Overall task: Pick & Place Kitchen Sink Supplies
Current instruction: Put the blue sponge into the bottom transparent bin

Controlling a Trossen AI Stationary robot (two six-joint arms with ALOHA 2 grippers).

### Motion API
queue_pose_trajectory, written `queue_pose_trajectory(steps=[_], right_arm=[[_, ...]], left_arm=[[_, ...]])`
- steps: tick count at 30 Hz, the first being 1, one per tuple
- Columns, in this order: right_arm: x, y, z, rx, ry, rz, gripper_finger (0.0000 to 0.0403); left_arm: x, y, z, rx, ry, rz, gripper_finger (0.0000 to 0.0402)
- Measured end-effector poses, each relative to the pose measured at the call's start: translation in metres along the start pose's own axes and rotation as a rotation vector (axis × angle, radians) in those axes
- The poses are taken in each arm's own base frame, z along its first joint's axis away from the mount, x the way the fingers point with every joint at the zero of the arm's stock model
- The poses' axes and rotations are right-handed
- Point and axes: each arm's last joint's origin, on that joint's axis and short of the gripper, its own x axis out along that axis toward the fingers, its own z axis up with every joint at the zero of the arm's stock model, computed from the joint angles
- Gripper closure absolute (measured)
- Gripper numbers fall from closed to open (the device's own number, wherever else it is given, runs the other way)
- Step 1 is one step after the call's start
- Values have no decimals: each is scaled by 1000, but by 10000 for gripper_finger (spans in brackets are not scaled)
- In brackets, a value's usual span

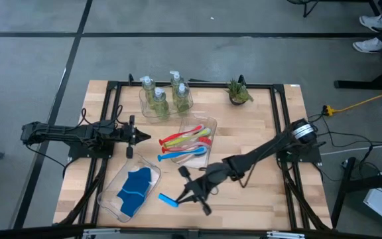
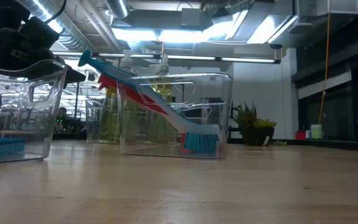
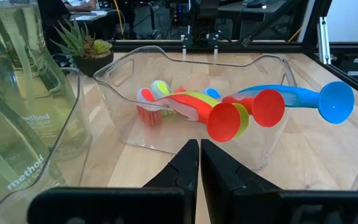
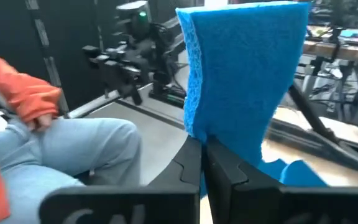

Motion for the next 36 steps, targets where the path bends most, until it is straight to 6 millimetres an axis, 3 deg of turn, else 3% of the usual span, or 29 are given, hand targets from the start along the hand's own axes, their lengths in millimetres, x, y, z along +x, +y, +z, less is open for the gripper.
queue_pose_trajectory(steps=[7,12,23,36], right_arm=[[50,-22,-18,-75,71,-34,397],[69,-41,-15,-78,149,-115,397],[68,-74,-29,-52,233,-218,395],[76,-74,-51,-205,264,-176,394]], left_arm=[[0,0,0,0,0,0,391],[0,0,0,0,0,0,389],[0,0,0,0,0,0,393],[0,0,0,0,-2,0,390]])
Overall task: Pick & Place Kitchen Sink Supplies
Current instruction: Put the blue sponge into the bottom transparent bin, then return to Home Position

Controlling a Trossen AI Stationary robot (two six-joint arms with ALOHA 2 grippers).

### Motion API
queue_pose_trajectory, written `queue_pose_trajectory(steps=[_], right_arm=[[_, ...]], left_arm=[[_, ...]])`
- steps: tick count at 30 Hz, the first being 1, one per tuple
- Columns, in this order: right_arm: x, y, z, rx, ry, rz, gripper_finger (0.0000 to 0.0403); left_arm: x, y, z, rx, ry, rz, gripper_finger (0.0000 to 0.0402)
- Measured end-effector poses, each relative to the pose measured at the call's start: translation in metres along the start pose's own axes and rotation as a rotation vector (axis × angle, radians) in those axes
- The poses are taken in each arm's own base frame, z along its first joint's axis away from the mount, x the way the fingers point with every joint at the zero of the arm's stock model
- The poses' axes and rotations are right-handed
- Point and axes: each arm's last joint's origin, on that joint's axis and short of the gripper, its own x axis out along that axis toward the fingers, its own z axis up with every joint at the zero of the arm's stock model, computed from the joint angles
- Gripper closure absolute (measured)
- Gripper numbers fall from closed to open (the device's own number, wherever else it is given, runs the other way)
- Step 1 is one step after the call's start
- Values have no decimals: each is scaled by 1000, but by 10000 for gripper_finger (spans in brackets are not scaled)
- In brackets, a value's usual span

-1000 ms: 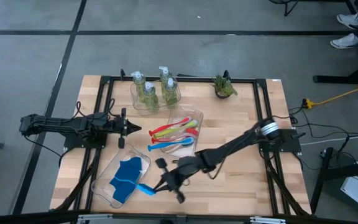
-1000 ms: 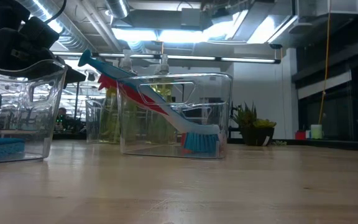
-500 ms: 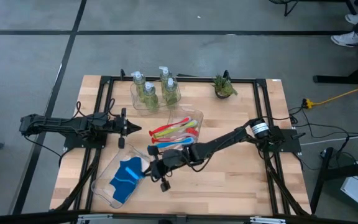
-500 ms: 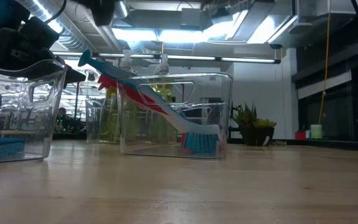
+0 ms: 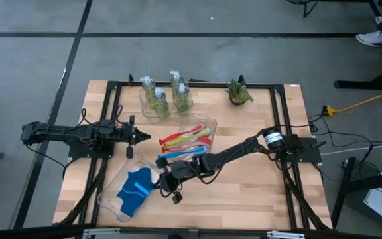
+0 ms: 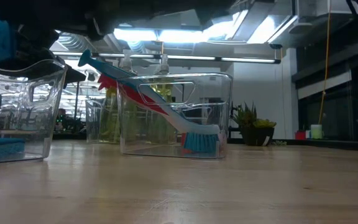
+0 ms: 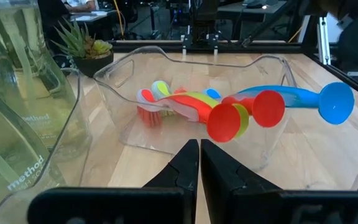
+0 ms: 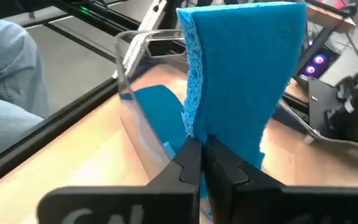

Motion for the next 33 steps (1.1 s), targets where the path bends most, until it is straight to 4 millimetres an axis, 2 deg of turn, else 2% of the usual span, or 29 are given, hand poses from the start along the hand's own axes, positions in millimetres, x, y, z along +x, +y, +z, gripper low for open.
queue_pose_trajectory(steps=[9,14,20,26,33], right_arm=[[0,1,-1,0,13,14,391],[0,1,-1,1,12,13,370],[0,-3,-2,3,5,3,322],[0,-9,-2,16,-5,-12,253],[-1,-15,-4,128,-3,-23,172]], left_arm=[[0,0,0,0,4,0,389],[0,0,0,0,4,0,393],[0,0,0,0,4,0,391],[0,0,0,0,3,0,389],[0,0,0,0,4,0,389]])
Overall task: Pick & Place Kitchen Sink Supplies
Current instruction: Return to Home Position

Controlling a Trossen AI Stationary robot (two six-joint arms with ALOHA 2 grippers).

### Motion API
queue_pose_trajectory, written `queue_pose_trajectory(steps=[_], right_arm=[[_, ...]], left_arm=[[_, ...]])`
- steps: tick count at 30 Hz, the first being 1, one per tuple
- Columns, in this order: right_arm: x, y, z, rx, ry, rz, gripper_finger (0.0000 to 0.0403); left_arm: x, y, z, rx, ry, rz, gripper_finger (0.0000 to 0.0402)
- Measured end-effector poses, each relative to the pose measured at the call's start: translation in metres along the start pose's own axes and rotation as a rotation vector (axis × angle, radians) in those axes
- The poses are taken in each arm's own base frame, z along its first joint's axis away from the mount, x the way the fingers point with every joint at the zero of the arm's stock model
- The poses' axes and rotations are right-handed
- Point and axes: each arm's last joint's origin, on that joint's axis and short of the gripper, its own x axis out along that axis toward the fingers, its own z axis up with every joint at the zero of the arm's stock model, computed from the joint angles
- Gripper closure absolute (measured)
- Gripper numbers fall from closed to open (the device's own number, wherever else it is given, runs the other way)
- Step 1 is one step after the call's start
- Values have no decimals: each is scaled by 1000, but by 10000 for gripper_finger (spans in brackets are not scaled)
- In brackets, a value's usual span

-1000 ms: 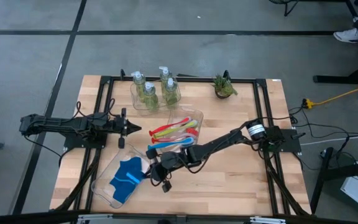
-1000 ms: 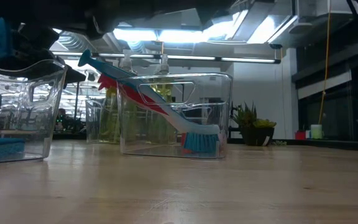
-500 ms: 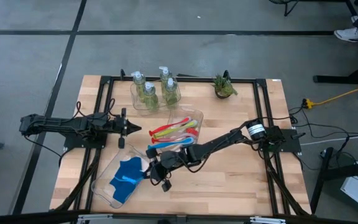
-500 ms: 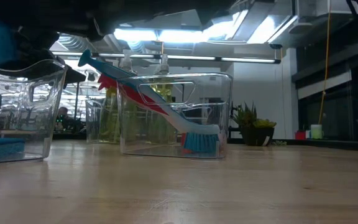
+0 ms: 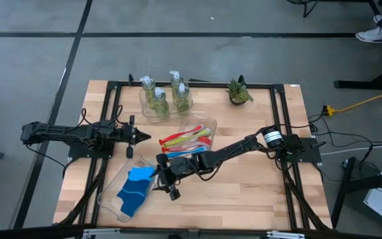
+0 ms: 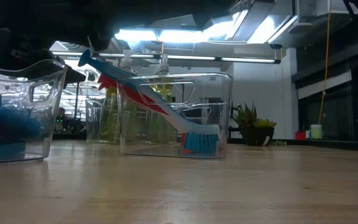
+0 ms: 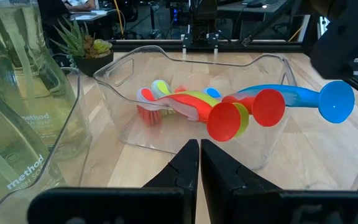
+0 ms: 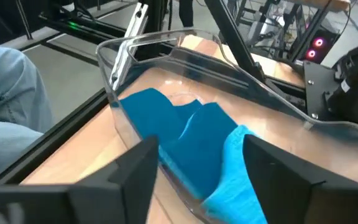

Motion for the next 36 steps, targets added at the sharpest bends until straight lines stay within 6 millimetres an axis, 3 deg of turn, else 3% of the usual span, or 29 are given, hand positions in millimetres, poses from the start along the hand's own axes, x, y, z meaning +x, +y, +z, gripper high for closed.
queue_pose_trajectory(steps=[6,16,21,28,36], right_arm=[[0,-4,6,42,-22,-7,140],[-3,-1,12,79,-49,104,137],[-23,-3,28,66,36,144,137],[-45,7,64,27,-66,151,137],[-45,20,60,91,-73,172,137]], left_arm=[[0,0,0,0,0,-1,391],[0,0,0,0,0,0,389],[0,0,0,0,1,0,390],[0,0,0,0,0,0,389],[0,0,0,0,1,0,393]])
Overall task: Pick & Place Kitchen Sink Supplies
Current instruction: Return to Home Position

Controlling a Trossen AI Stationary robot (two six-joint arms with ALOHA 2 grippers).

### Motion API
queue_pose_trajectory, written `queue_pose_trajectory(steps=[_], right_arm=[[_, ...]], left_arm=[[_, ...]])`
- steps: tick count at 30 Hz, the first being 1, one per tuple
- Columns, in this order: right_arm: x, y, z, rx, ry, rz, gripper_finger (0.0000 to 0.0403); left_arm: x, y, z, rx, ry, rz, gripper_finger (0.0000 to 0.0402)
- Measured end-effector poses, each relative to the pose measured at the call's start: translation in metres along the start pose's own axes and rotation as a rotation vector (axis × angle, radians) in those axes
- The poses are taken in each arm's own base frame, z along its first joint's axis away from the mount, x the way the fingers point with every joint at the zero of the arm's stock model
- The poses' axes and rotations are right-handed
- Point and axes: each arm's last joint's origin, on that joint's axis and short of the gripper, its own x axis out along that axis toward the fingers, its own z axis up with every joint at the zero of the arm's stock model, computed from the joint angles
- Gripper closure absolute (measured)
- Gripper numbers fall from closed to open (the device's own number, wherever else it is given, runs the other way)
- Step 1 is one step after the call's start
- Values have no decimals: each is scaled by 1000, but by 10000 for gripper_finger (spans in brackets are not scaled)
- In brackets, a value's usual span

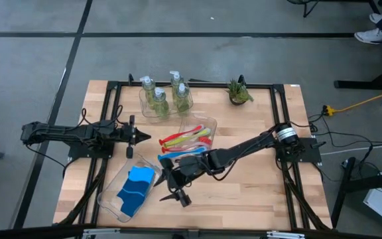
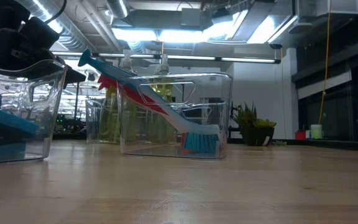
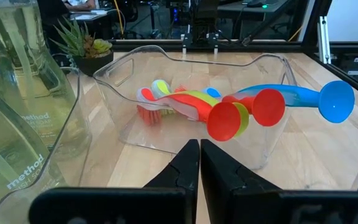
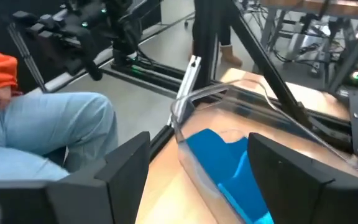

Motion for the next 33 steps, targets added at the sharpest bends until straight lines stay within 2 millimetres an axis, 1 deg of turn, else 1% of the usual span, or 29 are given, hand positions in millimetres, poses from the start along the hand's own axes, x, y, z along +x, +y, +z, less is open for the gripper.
queue_pose_trajectory(steps=[3,6,10,15,18,20,23,24,26,28,30,33], right_arm=[[-10,2,-9,26,-37,-5,137],[-37,7,-13,64,-116,-52,137],[-88,17,-27,85,-205,-111,137],[-158,43,-38,67,-263,-67,137],[-193,56,-53,8,-248,-55,137],[-217,61,-62,-30,-231,-53,137],[-254,66,-68,31,-272,-41,137],[-265,67,-74,41,-288,-41,137],[-282,71,-87,31,-317,-33,137],[-296,74,-105,26,-328,-19,137],[-305,76,-121,30,-333,-20,137],[-314,77,-147,8,-324,-63,137]], left_arm=[[0,0,0,0,0,0,392],[0,0,0,0,0,0,391],[0,0,0,0,0,0,389],[0,0,0,0,-1,0,391],[0,0,0,0,-1,0,391],[0,0,0,0,0,0,389],[0,0,0,0,0,0,389],[0,0,0,0,0,0,390],[0,0,0,0,0,0,392],[0,0,0,0,-1,0,393],[0,0,0,0,0,0,393],[0,0,0,0,0,0,394]])
